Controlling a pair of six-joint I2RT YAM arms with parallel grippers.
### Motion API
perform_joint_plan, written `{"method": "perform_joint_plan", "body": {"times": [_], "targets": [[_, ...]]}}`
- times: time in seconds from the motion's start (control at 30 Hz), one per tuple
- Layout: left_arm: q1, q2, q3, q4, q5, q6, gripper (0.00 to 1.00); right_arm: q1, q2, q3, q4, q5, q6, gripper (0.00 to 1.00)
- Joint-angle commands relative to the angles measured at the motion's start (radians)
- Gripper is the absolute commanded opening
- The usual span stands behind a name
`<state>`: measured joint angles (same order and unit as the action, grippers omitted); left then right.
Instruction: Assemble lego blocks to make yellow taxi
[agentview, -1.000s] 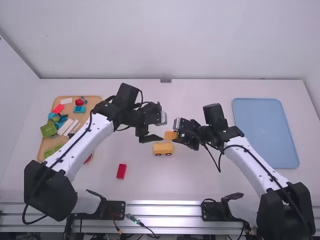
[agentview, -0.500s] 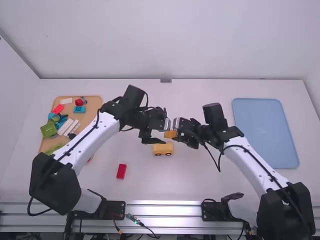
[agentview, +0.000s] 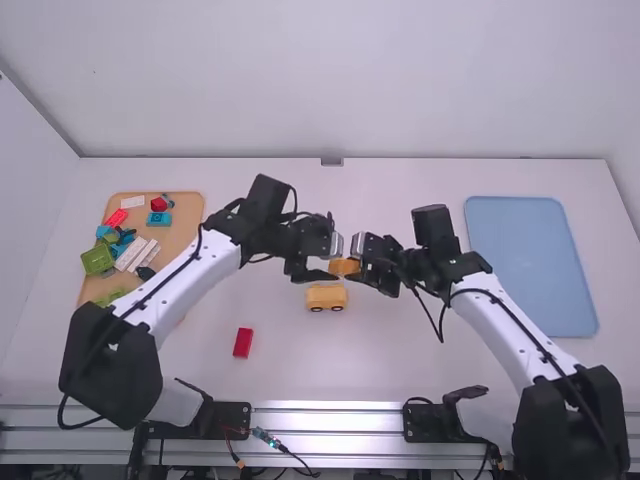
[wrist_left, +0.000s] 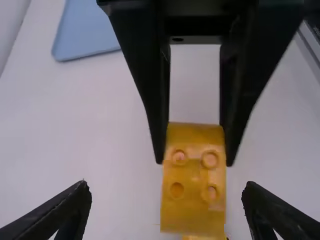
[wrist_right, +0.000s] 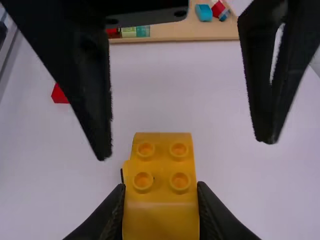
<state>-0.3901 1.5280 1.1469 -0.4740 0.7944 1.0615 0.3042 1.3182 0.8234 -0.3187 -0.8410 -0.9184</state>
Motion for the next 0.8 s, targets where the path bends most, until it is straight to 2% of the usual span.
{"method": "perform_joint_plan", "body": {"times": [0.0, 0.33, 0.77], "targets": [[-0.003, 0.003, -0.023, 0.005, 0.032, -0.045, 0.77, 0.023, -0.005, 0.028, -0.008, 0.013, 0.005, 0.0], [-0.003, 0.003, -0.042, -0.004, 0.025, -0.044, 0.68, 0.029, -0.005, 0.028, -0.007, 0.018, 0.005, 0.0], [-0.004, 0.017, -0.042, -0.009, 0.026, -0.044, 0.63, 0.029, -0.005, 0.028, -0.003, 0.008, 0.005, 0.0]]}}
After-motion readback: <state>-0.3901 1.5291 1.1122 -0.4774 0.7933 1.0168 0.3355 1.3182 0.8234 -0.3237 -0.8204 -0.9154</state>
